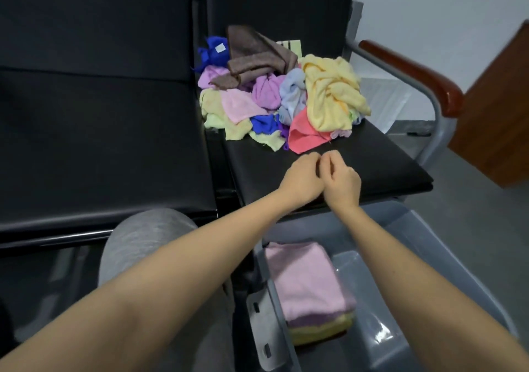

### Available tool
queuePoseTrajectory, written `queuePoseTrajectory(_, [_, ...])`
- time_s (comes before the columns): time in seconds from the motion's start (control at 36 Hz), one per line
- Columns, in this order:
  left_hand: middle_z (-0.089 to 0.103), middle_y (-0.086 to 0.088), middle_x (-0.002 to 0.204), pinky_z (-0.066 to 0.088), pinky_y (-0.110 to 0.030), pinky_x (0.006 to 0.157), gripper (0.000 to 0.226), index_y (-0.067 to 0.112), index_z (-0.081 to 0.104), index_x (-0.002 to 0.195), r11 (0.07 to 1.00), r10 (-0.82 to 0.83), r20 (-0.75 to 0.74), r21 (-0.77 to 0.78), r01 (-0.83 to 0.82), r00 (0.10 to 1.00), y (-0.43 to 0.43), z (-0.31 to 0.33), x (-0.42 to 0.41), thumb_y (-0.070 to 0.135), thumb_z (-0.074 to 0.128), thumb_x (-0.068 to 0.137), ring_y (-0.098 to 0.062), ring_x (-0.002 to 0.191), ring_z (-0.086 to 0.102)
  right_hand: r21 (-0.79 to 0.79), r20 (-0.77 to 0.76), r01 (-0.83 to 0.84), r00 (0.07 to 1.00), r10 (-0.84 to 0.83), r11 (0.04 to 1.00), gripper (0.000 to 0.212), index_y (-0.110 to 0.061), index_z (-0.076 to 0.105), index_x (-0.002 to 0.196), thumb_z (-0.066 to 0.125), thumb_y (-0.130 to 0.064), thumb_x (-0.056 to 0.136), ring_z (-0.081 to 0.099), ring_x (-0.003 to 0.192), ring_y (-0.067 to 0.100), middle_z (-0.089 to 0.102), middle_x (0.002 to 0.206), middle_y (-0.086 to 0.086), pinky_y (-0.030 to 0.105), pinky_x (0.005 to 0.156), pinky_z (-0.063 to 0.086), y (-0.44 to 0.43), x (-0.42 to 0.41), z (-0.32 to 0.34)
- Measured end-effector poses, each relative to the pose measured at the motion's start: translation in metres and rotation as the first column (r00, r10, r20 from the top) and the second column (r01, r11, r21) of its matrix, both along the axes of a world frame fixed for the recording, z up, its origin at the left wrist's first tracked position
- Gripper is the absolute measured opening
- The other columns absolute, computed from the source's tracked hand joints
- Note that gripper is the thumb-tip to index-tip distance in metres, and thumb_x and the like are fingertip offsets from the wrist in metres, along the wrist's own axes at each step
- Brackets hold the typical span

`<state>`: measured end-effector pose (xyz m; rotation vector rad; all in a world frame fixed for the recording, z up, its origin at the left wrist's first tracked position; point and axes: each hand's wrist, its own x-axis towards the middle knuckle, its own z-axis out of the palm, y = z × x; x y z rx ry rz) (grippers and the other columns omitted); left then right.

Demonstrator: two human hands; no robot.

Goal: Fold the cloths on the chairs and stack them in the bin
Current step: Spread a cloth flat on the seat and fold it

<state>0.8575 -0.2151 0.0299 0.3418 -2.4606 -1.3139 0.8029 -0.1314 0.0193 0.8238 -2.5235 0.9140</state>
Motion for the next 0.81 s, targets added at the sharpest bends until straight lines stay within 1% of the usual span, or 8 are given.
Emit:
queuePoseTrajectory(0.08, [0.061, -0.014, 0.111, 0.046, -0.040, 0.084, 0.032, 0.003, 0.056, 0.109, 0.999, 0.032, -0.003, -0.011, -0.032, 0.999, -0.019, 0.004, -0.015, 0.017, 0.047, 0.082, -0.031, 0.100, 0.058, 0.080, 0.094, 0.016, 0.995, -0.023, 0.997, 0.028, -0.008, 0.056, 0.108, 0.035, -0.026, 0.099, 0.059, 0.087, 0.041, 0.065, 0.090, 0.023, 0.040, 0.068, 0.036, -0.018, -0.011, 0.009])
queuePoseTrajectory(0.19, [0.043, -0.017, 0.130, 0.041, -0.043, 0.096, 0.042, 0.003, 0.043, 0.131, 0.992, 0.103, 0.003, -0.076, -0.102, 0.995, -0.053, 0.007, -0.040, 0.015, 0.050, 0.091, -0.031, 0.116, 0.049, 0.133, 0.220, 0.011, 0.975, -0.040, 0.991, 0.029, -0.011, 0.050, 0.122, 0.038, -0.024, 0.099, 0.059, 0.098, 0.038, 0.065, 0.106, 0.020, 0.040, 0.078, 0.042, -0.047, -0.027, 0.008])
queuePoseTrajectory(0.39, [0.018, -0.008, 0.156, 0.044, -0.045, 0.092, 0.059, 0.015, 0.026, 0.147, 0.955, 0.276, -0.056, -0.096, -0.280, 0.960, -0.098, -0.011, -0.071, 0.008, 0.044, 0.091, -0.035, 0.124, 0.044, 0.456, 0.093, 0.022, 0.993, -0.071, 0.890, 0.018, -0.012, 0.044, 0.103, 0.041, -0.026, 0.091, 0.060, 0.094, 0.038, 0.064, 0.102, 0.018, 0.036, 0.073, 0.036, -0.072, -0.043, -0.002])
queuePoseTrajectory(0.47, [0.036, -0.006, 0.149, 0.043, -0.042, 0.090, 0.060, 0.022, 0.024, 0.150, 0.945, 0.297, -0.016, -0.135, -0.297, 0.955, -0.102, -0.018, -0.084, 0.016, 0.044, 0.094, -0.034, 0.123, 0.045, 0.458, 0.105, 0.011, 0.992, -0.067, 0.889, 0.013, -0.015, 0.037, 0.097, 0.040, -0.027, 0.091, 0.059, 0.092, 0.038, 0.064, 0.100, 0.019, 0.037, 0.073, 0.035, -0.073, -0.049, -0.002])
queuePoseTrajectory(0.56, [0.054, -0.011, 0.127, 0.039, -0.037, 0.085, 0.047, 0.024, 0.042, 0.139, 0.911, 0.329, 0.025, -0.272, -0.310, 0.944, -0.100, -0.019, -0.090, 0.025, 0.048, 0.093, -0.033, 0.115, 0.046, 0.432, 0.096, 0.017, 0.993, -0.065, 0.902, 0.021, -0.012, 0.043, 0.105, 0.041, -0.028, 0.091, 0.059, 0.092, 0.039, 0.064, 0.100, 0.019, 0.037, 0.072, 0.035, -0.072, -0.050, -0.004])
queuePoseTrajectory(0.64, [0.047, -0.010, 0.132, 0.038, -0.037, 0.086, 0.039, 0.024, 0.051, 0.129, 0.888, 0.312, 0.013, -0.360, -0.287, 0.950, -0.098, -0.024, -0.092, 0.029, 0.054, 0.090, -0.031, 0.116, 0.044, 0.402, 0.095, 0.029, 0.993, -0.073, 0.915, 0.024, -0.013, 0.046, 0.110, 0.041, -0.028, 0.092, 0.059, 0.093, 0.039, 0.064, 0.100, 0.019, 0.037, 0.072, 0.035, -0.072, -0.051, -0.006])
queuePoseTrajectory(0.72, [0.032, -0.011, 0.143, 0.039, -0.040, 0.090, 0.051, 0.023, 0.041, 0.138, 0.874, 0.286, -0.017, -0.404, -0.268, 0.958, -0.095, -0.027, -0.092, 0.034, 0.055, 0.090, -0.029, 0.124, 0.036, 0.371, 0.099, 0.046, 0.991, -0.089, 0.928, 0.024, -0.013, 0.048, 0.111, 0.040, -0.024, 0.091, 0.059, 0.092, 0.039, 0.065, 0.101, 0.018, 0.036, 0.071, 0.036, -0.071, -0.049, -0.008])
queuePoseTrajectory(0.81, [0.034, -0.011, 0.138, 0.036, -0.040, 0.094, 0.051, 0.015, 0.049, 0.130, 0.853, 0.283, 0.008, -0.460, -0.247, 0.959, -0.096, -0.028, -0.092, 0.048, 0.053, 0.090, -0.030, 0.126, 0.032, 0.343, 0.119, 0.064, 0.987, -0.112, 0.937, 0.022, -0.013, 0.051, 0.109, 0.042, -0.019, 0.089, 0.059, 0.094, 0.039, 0.065, 0.101, 0.018, 0.035, 0.070, 0.033, -0.070, -0.047, -0.008])
